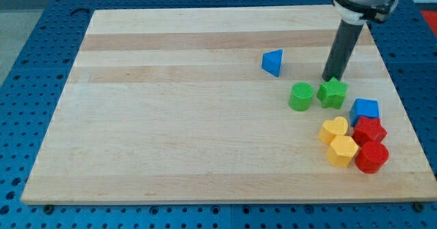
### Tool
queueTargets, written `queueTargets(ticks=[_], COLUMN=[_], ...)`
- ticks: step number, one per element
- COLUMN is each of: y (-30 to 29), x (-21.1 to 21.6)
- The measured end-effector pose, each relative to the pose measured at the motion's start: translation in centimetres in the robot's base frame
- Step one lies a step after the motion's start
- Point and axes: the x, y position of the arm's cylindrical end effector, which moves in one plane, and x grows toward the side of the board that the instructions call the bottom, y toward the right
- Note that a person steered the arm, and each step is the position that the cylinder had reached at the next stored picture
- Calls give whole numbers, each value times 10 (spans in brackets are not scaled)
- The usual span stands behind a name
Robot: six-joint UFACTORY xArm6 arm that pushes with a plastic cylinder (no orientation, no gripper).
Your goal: Move the green star to the top of the yellow heart
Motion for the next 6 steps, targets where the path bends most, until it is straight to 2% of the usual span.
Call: queueTargets(ticks=[1, 3, 6], y=[-5, -6, -7], x=[18, 10, 45])
